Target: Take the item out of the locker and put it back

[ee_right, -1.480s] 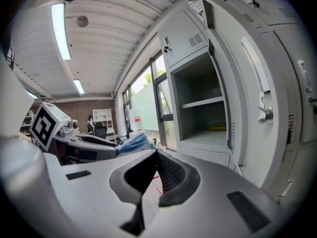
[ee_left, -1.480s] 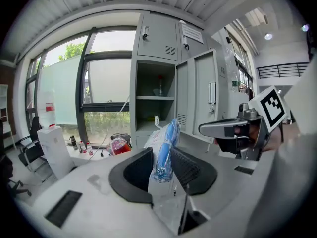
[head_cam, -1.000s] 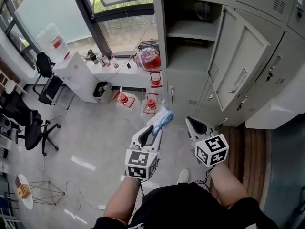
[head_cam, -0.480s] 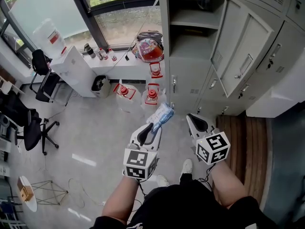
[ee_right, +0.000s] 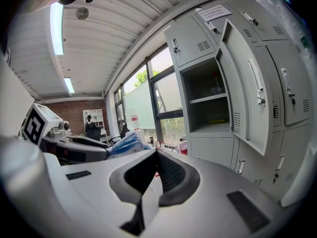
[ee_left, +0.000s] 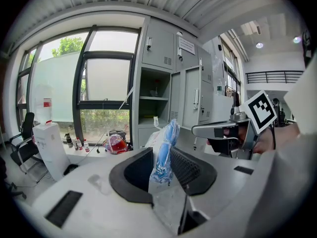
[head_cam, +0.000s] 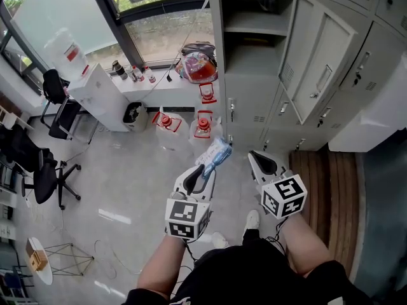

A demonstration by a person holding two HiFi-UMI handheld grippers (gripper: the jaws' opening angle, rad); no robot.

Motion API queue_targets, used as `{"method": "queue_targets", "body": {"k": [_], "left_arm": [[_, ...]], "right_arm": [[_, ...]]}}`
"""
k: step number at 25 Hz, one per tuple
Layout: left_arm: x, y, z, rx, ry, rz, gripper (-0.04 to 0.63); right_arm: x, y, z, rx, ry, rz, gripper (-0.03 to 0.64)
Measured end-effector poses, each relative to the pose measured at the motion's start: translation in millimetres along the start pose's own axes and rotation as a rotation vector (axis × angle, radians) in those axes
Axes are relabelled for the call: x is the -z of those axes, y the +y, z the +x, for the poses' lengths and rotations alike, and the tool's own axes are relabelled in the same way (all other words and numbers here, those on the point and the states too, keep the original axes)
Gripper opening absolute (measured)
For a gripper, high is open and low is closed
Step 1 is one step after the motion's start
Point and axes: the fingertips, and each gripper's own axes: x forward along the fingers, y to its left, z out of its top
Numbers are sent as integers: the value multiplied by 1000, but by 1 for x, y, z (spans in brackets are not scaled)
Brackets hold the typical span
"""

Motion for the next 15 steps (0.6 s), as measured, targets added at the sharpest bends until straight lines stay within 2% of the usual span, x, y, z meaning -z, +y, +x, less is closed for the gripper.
{"method": "queue_targets", "body": {"k": [7, 15], "left_arm": [[-8, -5, 8, -12, -6, 12, 115], [-31, -23, 41, -34, -15, 37, 115]], "right_arm": [[-5, -13, -5, 1, -16, 1, 51], [-22, -55, -9, -10, -45, -3, 51]]}}
